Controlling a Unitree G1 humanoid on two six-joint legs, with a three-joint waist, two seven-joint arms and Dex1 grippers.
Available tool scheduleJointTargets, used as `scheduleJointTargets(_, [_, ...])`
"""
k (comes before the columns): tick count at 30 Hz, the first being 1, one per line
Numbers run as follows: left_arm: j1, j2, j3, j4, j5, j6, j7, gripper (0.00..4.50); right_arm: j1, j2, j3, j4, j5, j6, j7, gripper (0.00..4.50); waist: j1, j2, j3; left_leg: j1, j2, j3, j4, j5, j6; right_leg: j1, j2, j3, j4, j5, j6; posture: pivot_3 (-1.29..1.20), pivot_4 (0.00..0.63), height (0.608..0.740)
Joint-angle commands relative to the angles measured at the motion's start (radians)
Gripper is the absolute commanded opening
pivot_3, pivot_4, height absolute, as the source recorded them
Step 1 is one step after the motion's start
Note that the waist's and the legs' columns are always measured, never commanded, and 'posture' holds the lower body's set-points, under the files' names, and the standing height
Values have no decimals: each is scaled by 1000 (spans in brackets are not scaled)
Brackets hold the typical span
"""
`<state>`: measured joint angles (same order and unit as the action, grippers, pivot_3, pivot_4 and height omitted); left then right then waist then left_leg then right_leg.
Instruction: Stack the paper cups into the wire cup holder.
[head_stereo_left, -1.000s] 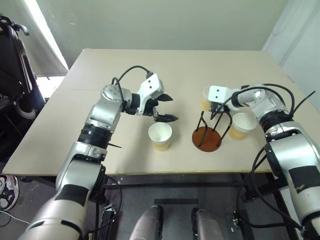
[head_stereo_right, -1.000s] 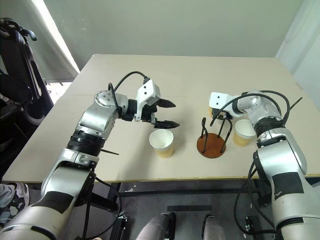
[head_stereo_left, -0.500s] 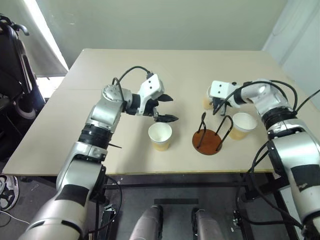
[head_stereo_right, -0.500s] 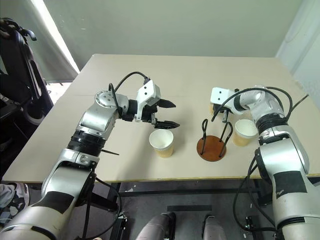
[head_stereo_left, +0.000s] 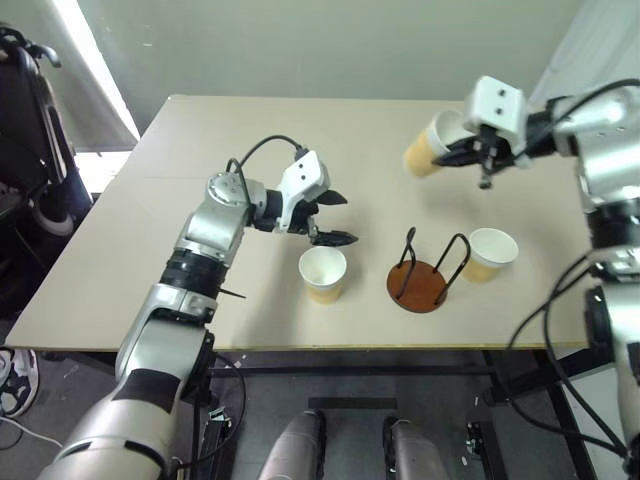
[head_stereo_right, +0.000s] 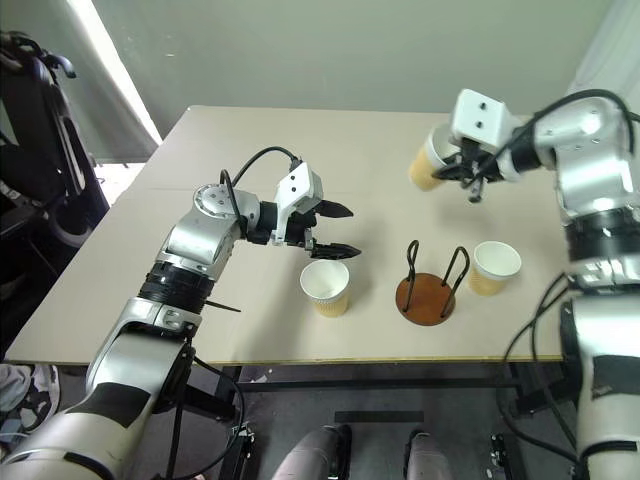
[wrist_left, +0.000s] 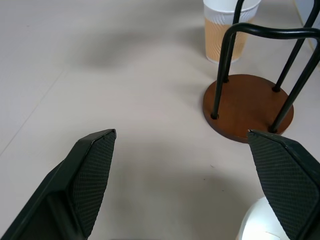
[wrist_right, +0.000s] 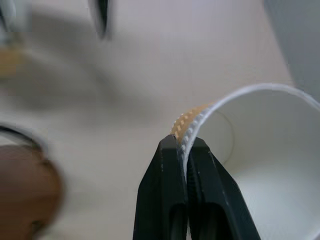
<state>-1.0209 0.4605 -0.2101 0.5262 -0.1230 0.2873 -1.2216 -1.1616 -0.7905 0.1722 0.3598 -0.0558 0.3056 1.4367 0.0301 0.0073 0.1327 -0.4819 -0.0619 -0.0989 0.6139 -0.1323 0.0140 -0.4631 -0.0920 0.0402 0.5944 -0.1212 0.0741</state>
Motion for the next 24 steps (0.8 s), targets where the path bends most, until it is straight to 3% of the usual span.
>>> scheduleJointTargets(1, [-26,-1,17,1,-4,-22,-6,4500,43,-98,-65,-302,117,226,70,34,-1,0,0,-1,0,0,0,0,0,-1,0,-3,0,0,0,0,150,740])
scheduleJointTargets(6, [-36,-14,19,20,-13,-31,-18,4500,116,-210,-77,-499,208,374,95,34,-2,0,0,0,2,-1,0,2,-2,-1,1,-7,3,-1,1,0,150,740])
scheduleJointTargets(12, [-50,-24,27,18,-43,-23,-75,4500,150,-268,-72,-617,298,470,91,34,-3,0,0,5,2,-1,0,7,-3,0,1,-1,14,-2,3,0,150,740])
scheduleJointTargets(15, [-52,-11,29,-2,-63,-8,-123,4500,167,-282,-64,-651,330,492,86,34,-4,0,0,10,2,-1,-2,7,-3,2,1,1,15,-8,12,0,150,740])
scheduleJointTargets(24, [-82,90,57,-97,-147,88,-269,4500,186,-289,-9,-639,332,448,76,34,-7,0,0,10,3,-1,-2,7,-3,2,2,1,15,-8,13,0,150,740])
